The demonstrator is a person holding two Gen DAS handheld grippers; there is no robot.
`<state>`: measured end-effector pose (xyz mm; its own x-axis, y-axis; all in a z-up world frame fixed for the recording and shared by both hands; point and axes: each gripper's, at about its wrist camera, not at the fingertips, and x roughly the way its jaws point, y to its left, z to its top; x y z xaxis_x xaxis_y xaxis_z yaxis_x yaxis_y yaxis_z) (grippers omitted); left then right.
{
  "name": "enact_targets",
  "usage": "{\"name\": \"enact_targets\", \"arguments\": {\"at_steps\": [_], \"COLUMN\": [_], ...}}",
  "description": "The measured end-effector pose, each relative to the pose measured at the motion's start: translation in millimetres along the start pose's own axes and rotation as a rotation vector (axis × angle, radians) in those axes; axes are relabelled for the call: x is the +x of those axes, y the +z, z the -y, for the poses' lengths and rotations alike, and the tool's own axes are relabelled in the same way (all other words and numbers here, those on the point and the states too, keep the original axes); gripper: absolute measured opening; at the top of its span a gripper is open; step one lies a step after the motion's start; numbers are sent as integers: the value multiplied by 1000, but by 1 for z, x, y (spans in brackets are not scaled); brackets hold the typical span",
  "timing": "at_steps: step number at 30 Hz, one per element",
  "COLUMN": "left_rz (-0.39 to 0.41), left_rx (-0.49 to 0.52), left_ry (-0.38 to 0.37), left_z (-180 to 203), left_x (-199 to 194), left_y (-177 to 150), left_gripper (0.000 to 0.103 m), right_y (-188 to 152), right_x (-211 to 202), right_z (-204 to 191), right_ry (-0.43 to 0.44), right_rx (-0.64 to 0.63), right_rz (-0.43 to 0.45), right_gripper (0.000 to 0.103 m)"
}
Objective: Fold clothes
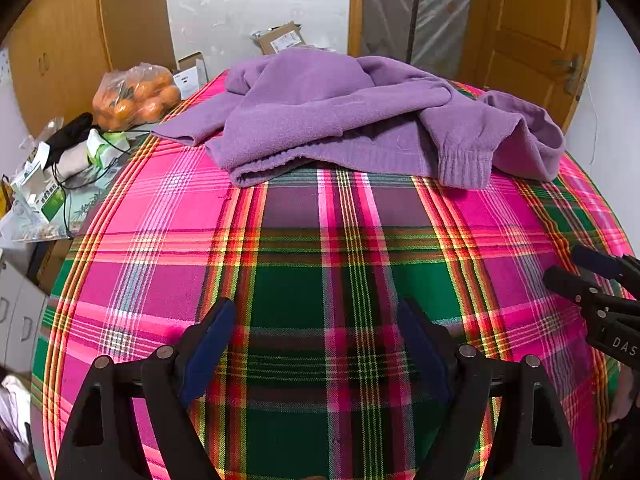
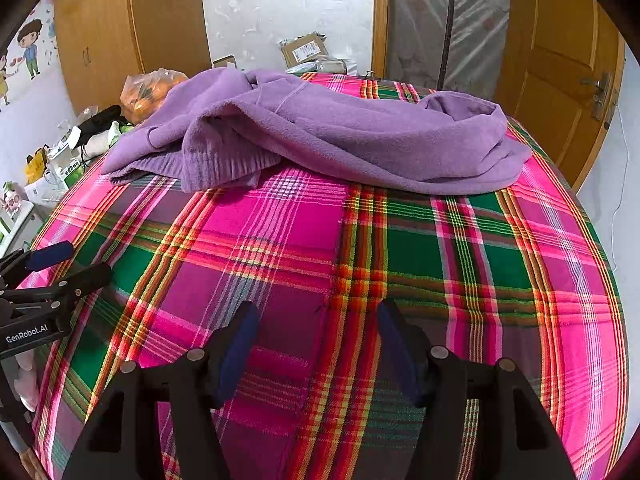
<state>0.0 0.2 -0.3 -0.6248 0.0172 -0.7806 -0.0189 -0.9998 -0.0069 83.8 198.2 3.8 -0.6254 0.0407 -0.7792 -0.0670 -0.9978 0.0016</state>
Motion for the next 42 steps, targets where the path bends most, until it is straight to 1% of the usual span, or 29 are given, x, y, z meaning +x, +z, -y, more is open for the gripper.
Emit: {"name": "enact_targets", "arguments": {"at_steps": [29,33,42], "left_rz": [0,0,0], "left_rx": [10,9,9], "left_ry": [8,7,6], "left_z": [3,4,4], "left_x": [1,1,1], "left_y": [0,0,0], "left_gripper": [85,85,85], "right_y": [1,1,1], "right_x": [0,0,2], "right_z": [-1,-2,-2], "right_ry": [2,10,12], "right_rx": [1,-1,-5], "right_rz": [0,-2,-6], "right_gripper": [63,66,67]}}
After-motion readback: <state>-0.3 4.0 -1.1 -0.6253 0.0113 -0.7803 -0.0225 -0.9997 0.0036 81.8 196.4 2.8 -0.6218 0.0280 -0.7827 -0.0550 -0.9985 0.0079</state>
